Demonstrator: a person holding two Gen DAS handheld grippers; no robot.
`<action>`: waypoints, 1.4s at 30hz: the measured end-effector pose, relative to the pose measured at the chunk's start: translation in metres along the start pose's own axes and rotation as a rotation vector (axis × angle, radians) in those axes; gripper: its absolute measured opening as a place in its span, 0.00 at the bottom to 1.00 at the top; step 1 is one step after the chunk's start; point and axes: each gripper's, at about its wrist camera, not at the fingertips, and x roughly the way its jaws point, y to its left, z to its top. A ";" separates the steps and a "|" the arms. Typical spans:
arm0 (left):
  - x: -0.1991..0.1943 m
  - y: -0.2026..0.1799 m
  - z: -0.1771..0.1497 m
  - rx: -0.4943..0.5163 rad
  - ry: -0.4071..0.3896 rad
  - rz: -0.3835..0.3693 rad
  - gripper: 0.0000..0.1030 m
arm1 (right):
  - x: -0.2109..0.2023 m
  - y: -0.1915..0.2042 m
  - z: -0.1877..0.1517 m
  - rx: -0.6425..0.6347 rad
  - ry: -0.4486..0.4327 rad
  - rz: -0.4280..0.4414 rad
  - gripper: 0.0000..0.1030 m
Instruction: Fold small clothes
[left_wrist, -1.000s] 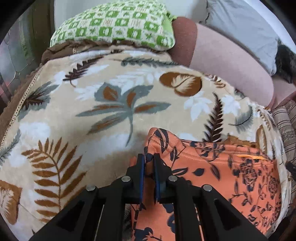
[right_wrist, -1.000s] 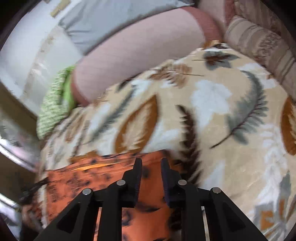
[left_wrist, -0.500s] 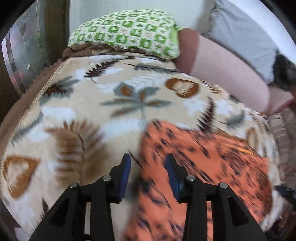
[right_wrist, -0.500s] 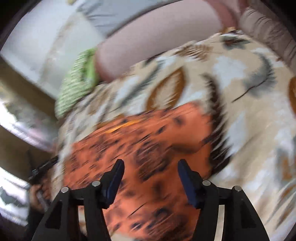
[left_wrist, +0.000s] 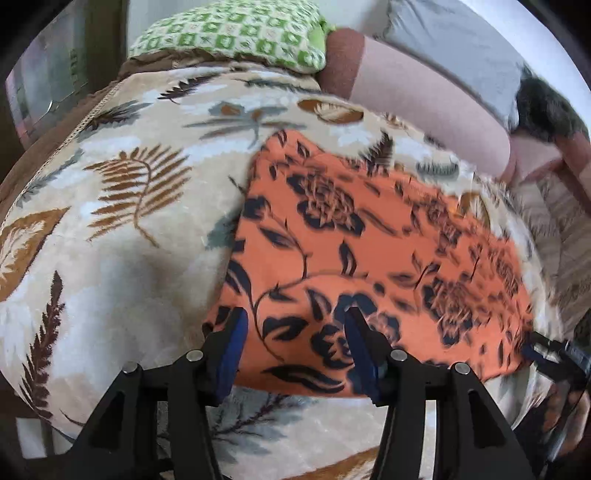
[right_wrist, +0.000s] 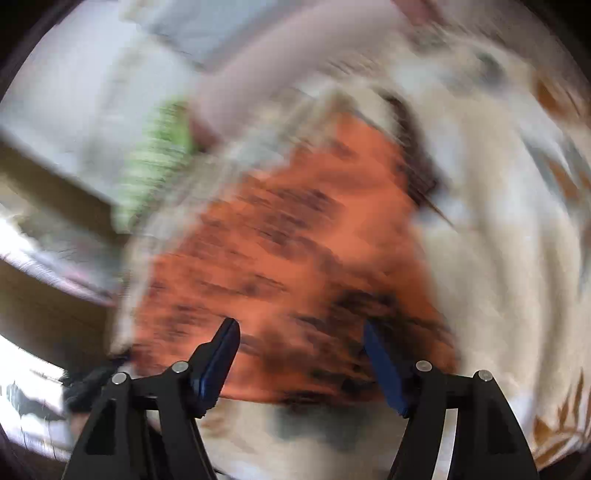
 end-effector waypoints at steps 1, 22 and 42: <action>0.003 0.002 -0.002 0.004 0.023 0.030 0.52 | -0.010 -0.003 -0.002 0.026 -0.033 0.036 0.63; -0.015 -0.096 -0.005 0.098 -0.036 -0.080 0.61 | -0.035 -0.066 -0.022 0.270 -0.004 0.121 0.67; 0.031 -0.150 0.006 0.262 -0.013 0.027 0.62 | -0.045 -0.041 -0.015 0.141 -0.067 -0.095 0.53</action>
